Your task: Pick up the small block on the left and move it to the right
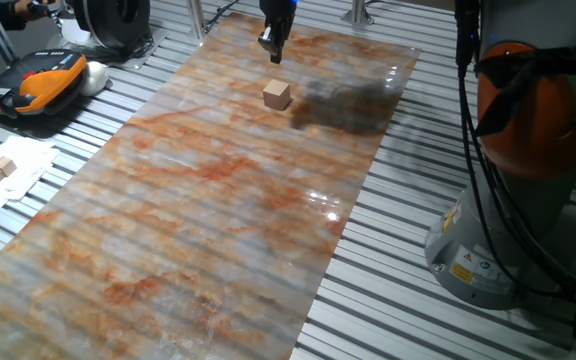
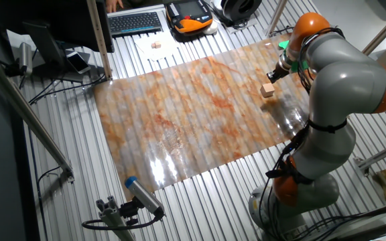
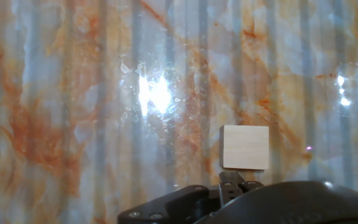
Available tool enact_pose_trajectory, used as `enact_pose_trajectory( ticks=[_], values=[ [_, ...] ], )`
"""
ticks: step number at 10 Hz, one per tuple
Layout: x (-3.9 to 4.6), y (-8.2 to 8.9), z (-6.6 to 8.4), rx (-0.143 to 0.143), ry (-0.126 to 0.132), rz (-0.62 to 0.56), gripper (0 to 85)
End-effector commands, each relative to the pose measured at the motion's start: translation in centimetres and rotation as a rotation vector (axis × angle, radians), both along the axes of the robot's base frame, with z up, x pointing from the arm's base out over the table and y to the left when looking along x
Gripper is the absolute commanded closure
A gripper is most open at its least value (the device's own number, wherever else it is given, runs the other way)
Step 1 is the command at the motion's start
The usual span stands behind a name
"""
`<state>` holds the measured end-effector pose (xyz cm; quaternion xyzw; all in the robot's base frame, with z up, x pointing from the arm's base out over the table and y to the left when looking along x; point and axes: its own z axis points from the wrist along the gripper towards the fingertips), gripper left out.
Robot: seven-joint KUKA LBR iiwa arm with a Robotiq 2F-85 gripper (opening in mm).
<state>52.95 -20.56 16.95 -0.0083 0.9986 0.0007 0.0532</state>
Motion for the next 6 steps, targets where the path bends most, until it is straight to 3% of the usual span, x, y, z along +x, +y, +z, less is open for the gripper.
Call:
enact_pose_trajectory(
  ticks=[1,3,6],
  values=[
    [0.04,-0.02,0.11,-0.005,0.003,-0.001,85.0],
    [0.11,0.01,0.14,-0.002,0.002,0.002,85.0],
    [0.11,0.01,0.14,-0.030,-0.024,0.008,85.0]
  ],
)
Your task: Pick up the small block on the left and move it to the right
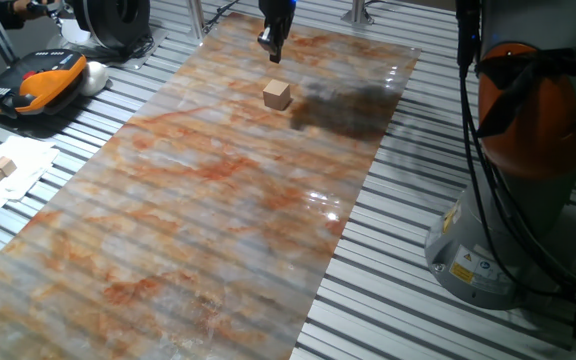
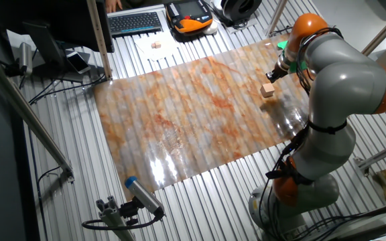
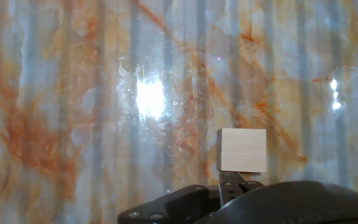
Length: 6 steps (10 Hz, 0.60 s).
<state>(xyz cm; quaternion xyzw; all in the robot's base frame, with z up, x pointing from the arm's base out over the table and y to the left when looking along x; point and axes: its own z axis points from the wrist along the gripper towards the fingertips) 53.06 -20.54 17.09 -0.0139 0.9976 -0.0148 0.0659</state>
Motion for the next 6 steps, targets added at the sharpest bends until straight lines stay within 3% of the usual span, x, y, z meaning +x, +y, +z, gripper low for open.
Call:
enact_pose_trajectory(
  ticks=[1,2,3,4,5,6],
  values=[
    [-0.01,0.00,0.00,-0.006,-0.004,0.001,85.0],
    [-0.01,0.00,0.00,0.042,0.020,-0.023,85.0],
    [-0.01,0.00,0.00,-0.008,0.029,-0.046,85.0],
    [-0.01,0.00,0.00,0.000,0.058,-0.072,85.0],
    [-0.01,0.00,0.00,-0.009,0.082,-0.104,85.0],
    [-0.01,0.00,0.00,-0.020,0.090,-0.134,85.0]
  ],
)
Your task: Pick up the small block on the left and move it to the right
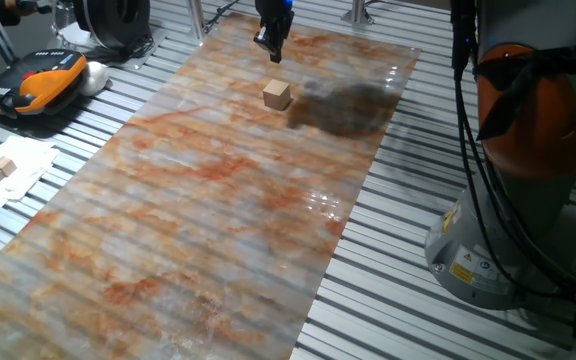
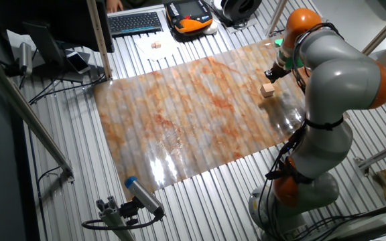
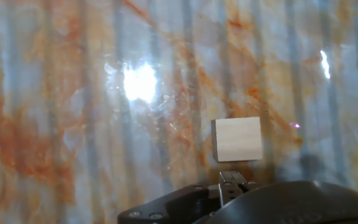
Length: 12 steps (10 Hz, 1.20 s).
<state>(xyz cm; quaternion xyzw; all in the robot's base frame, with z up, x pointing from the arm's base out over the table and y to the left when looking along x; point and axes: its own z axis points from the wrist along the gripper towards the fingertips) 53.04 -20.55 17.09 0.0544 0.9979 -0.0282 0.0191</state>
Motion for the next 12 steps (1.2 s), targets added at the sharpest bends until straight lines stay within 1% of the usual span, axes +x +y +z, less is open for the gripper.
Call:
enact_pose_trajectory(
  ticks=[1,2,4,5,6,7,8,11,12],
  values=[
    [0.01,0.01,0.00,0.009,0.002,-0.025,85.0],
    [0.01,0.01,0.00,0.014,-0.003,-0.035,85.0],
    [0.01,0.01,0.00,0.036,-0.026,-0.043,85.0],
    [0.01,0.01,0.00,0.046,-0.033,-0.038,85.0],
    [0.01,0.01,0.00,0.048,-0.019,-0.041,85.0],
    [0.01,0.01,0.00,0.047,-0.015,-0.043,85.0],
    [0.01,0.01,0.00,0.037,-0.020,-0.049,85.0],
    [0.01,0.01,0.00,0.038,-0.021,-0.048,85.0],
    [0.01,0.01,-0.02,0.033,-0.023,-0.043,85.0]
  ],
)
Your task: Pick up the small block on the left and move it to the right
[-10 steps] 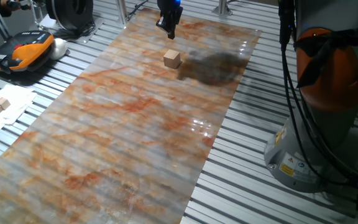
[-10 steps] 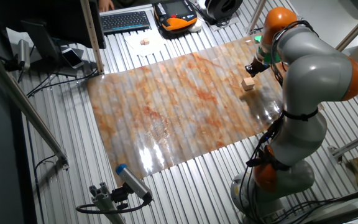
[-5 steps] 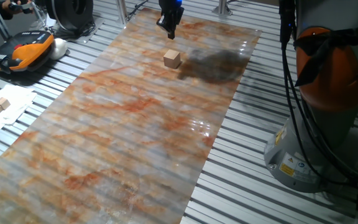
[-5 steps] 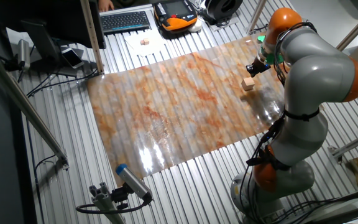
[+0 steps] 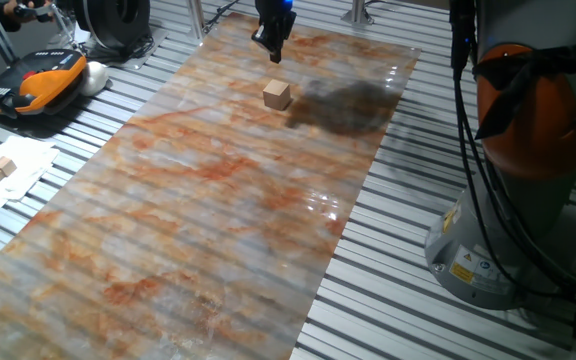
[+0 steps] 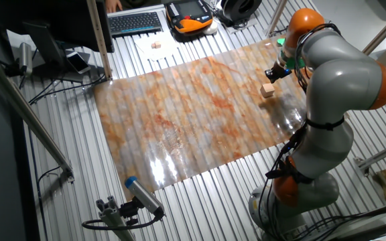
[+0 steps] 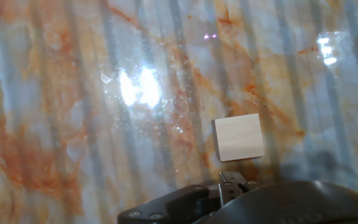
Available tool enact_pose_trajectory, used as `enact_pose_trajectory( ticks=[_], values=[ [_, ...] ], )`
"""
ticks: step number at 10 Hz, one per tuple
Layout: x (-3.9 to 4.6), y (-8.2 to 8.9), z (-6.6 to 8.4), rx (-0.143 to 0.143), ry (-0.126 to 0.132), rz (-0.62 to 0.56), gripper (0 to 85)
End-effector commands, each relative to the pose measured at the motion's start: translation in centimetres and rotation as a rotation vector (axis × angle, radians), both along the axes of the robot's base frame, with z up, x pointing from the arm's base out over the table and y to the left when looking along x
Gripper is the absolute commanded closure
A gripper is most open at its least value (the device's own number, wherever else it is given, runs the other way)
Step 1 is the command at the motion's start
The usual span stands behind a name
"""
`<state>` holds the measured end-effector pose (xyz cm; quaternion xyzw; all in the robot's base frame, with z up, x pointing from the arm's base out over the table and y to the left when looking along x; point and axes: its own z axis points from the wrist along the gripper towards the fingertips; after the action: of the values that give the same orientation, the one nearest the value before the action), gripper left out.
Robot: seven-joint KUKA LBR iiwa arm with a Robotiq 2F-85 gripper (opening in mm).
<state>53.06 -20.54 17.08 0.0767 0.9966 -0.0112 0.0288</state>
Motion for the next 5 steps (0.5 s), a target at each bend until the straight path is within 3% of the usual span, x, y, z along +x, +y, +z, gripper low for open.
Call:
enact_pose_trajectory(
  ticks=[1,2,5],
  values=[
    [0.00,0.00,0.00,-0.002,-0.002,0.003,85.0],
    [0.03,-0.05,-0.05,-0.011,-0.003,0.007,85.0],
    [0.29,-0.60,-0.46,-0.001,-0.016,0.020,85.0]
  ],
)
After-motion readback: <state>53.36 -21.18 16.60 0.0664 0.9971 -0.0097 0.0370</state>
